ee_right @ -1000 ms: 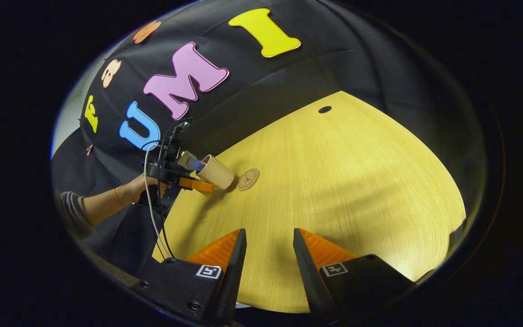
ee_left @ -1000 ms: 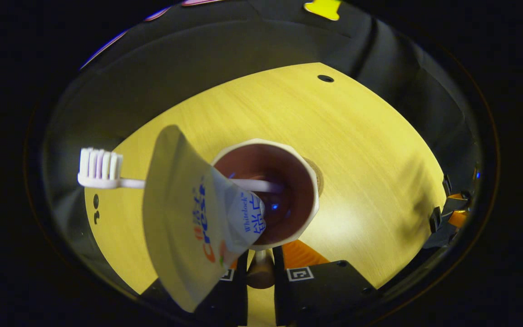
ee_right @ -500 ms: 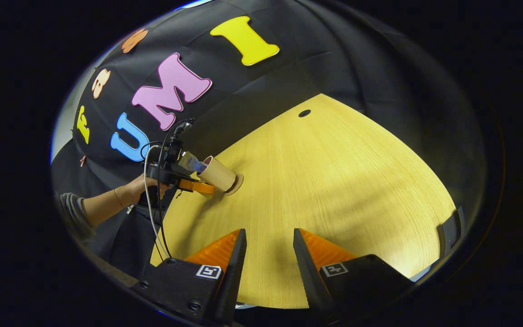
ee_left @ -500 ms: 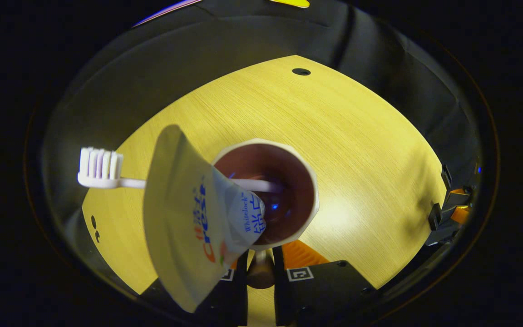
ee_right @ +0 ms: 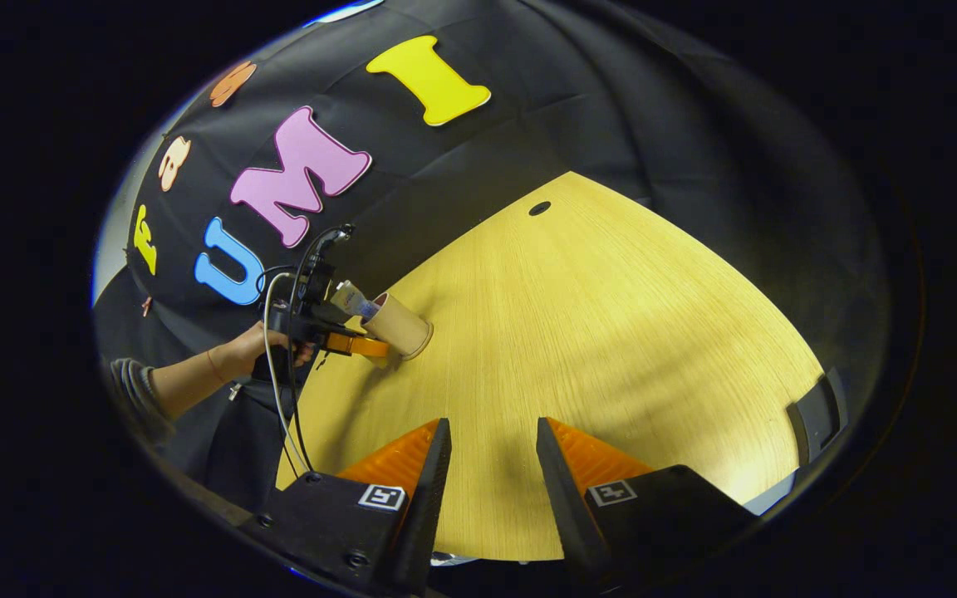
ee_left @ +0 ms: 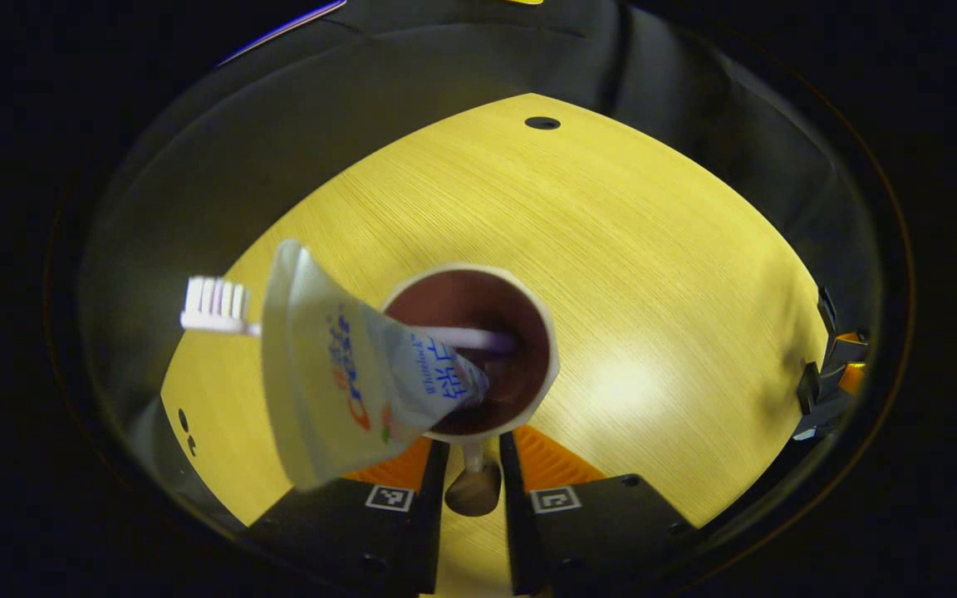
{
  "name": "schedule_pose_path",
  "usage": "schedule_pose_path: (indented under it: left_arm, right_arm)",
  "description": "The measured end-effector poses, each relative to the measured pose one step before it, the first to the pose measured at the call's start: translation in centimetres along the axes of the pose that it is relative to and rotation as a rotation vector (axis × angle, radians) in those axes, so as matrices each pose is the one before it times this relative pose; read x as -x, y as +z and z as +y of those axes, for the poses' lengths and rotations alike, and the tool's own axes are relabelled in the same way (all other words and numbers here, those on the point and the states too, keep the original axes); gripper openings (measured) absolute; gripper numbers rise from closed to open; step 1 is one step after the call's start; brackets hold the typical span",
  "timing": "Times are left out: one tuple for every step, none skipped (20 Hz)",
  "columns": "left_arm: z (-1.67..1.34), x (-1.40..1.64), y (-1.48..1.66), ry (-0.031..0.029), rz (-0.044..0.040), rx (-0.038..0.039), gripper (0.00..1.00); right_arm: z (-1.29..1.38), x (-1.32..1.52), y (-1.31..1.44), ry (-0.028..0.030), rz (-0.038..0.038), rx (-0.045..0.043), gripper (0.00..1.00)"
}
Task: Put the toothbrush and toothpaste on the desktop into the cup, then pick up the cup and place it on the coaster on the desktop.
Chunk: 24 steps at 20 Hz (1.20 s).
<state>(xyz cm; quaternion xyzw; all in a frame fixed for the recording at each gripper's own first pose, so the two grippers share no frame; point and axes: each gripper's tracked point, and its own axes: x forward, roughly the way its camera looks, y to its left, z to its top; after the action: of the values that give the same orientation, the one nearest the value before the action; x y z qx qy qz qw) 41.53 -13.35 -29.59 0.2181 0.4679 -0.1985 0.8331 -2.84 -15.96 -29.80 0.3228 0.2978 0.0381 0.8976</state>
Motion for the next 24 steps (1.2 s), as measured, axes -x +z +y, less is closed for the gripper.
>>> schedule_pose_path:
  left_arm:
    - [0.229,0.142,0.167,0.00819,-0.0105,-0.00687,0.4]
    - [0.3,0.376,0.227,0.00711,-0.00808,-0.0056,0.55]
    - [0.303,0.152,0.085,0.01159,-0.00464,-0.00408,0.7]
    - [0.274,0.046,-0.105,0.00325,-0.00183,-0.0008,0.82]
    - [0.17,0.035,-0.084,0.00603,-0.00329,0.00438,0.85]
    - [0.133,-0.015,-0.158,0.00002,-0.00092,0.00659,0.89]
    - [0.042,0.062,-0.129,0.00009,-0.0031,0.00864,0.91]
    - [0.061,0.321,-0.175,-0.0023,-0.0032,0.01132,0.92]
    - [0.043,0.442,-0.148,-0.00143,-0.00666,0.01329,0.93]
    - [0.138,0.469,-0.362,-0.00113,-0.00784,0.01434,0.93]
    - [0.102,0.62,-0.38,0.00267,-0.01078,0.01733,0.93]
    - [0.097,0.579,-0.595,-0.00221,-0.01182,0.01875,0.93]
    - [0.075,0.671,-0.611,-0.00323,-0.01485,0.02244,0.93]
    - [-0.168,0.72,-0.704,-0.01075,-0.01525,0.02397,0.92]
    - [-0.188,0.799,-0.777,-0.01009,-0.0194,0.02642,0.92]
    - [-0.229,0.889,-0.84,-0.01095,-0.0194,0.03026,0.93]
    - [-0.28,0.919,-0.908,-0.00687,-0.0221,0.03047,0.92]
    - [-0.256,0.974,-1.01,-0.00543,-0.02423,0.03293,0.92]
    - [-0.397,1.054,-1.015,-0.0102,-0.02485,0.03433,0.92]
    - [-0.386,1.047,-1.08,-0.01059,-0.02338,0.031,0.91]
    - [-0.279,1.092,-0.983,-0.00511,-0.02054,0.02529,0.91]
    - [-0.212,1.215,-0.846,-0.00307,-0.01942,0.01983,0.91]
    - [-0.038,1.141,-0.617,-0.00021,-0.0186,0.01647,0.9]
    - [-0.063,0.969,-0.574,-0.00077,-0.01666,0.02068,0.9]
  right_arm:
    - [0.03,-0.014,0.061,0.00019,0.00011,-0.00269,0.65]
    - [0.111,-0.055,-0.006,-0.00013,-0.00203,-0.00207,0.65]
    - [0.139,0.099,0.037,0.00206,-0.00042,-0.00009,0.65]
    - [0.178,-0.01,-0.04,0.00207,-0.00094,0.00226,0.65]
    - [0.117,-0.084,-0.074,0.00147,0.00164,0.00367,0.65]
    - [0.157,-0.04,0.037,0.00181,0.0003,0.00345,0.65]
    - [0.113,0.121,0.094,0.0002,-0.00318,0.00102,0.65]
    - [0.168,-0.035,0.102,0.00044,-0.0016,-0.00155,0.65]
    - [0.145,0.005,0.008,-0.0004,-0.0007,-0.00096,0.65]
    - [0.188,-0.048,-0.114,0.00053,0.00102,0.00038,0.65]
    - [0.194,-0.04,-0.088,-0.00021,0.00153,0.00242,0.65]
    - [0.114,-0.023,0.115,-0.0008,-0.00102,0.00303,0.65]
    - [0.188,0.053,-0.059,0.00031,0.00137,0.00263,0.66]
    - [0.187,-0.129,-0.01,0.00142,0.00166,0.0036,0.53]
    - [0.342,-0.116,-0.014,0.0009,0.00322,0.00476,0.72]
    - [0.271,-0.241,-0.048,0.00143,0.00259,0.00703,0.74]
    - [0.284,-0.126,-0.072,0.00199,0.00334,0.00781,0.61]
    - [0.467,-0.28,-0.076,0.00529,0.00417,0.00522,0.79]
    - [0.63,-0.225,-0.002,0.00833,0.00333,0.00462,0.83]
    - [0.7,-0.282,-0.038,0.00705,0.00362,0.00615,0.86]
    - [0.802,-0.433,-0.151,0.00858,0.00662,0.00931,0.9]
    - [0.712,-0.346,-0.037,0.00779,0.00625,0.00826,0.91]
    - [0.764,-0.377,-0.087,0.00902,0.00664,0.00916,0.91]
    - [0.833,-0.231,-0.002,0.00933,0.00599,0.01014,0.93]
